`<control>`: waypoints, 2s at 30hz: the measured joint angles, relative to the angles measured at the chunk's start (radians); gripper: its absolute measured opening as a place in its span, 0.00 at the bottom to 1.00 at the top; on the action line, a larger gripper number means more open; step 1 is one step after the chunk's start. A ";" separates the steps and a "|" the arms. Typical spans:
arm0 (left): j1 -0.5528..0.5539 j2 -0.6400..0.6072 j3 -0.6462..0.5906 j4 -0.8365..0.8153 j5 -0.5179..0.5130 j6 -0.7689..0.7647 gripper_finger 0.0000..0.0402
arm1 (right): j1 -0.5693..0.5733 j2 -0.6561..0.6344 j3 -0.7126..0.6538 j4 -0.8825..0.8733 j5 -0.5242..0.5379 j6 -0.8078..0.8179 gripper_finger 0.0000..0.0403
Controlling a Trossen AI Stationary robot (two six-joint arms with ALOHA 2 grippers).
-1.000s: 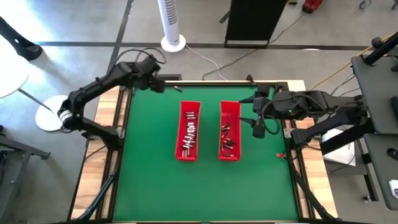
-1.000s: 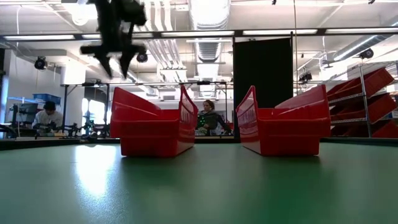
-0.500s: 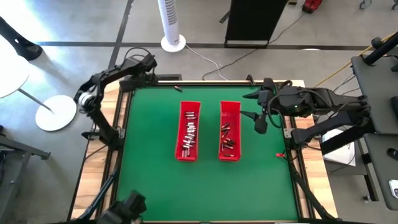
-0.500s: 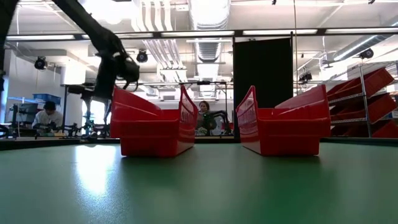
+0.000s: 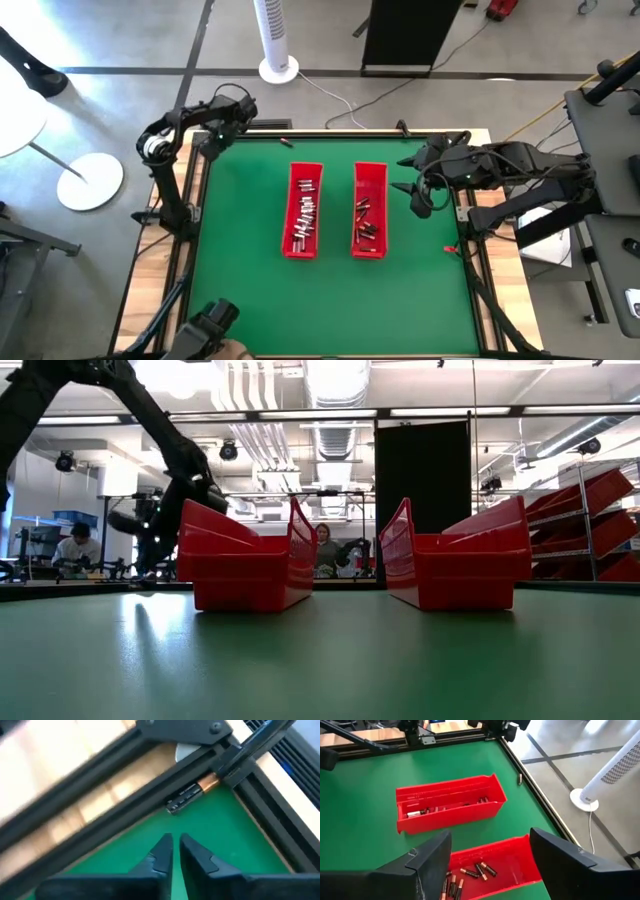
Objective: Sort batteries
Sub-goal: Put the black battery into the right red bin
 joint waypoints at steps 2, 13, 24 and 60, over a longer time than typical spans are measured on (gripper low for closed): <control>0.002 0.002 -0.026 0.067 0.001 -0.025 0.02 | 0.000 0.000 0.000 0.001 0.000 0.001 0.63; 0.041 0.002 -0.054 0.112 -0.028 -0.078 0.01 | -0.003 0.000 0.000 0.001 0.055 0.004 0.60; 0.046 0.048 -0.049 0.129 -0.057 -0.168 0.00 | -0.003 0.001 0.000 0.001 0.055 0.023 0.62; 0.061 0.079 -0.024 0.083 -0.095 -0.267 0.00 | -0.002 0.001 -0.001 -0.021 0.076 0.154 0.59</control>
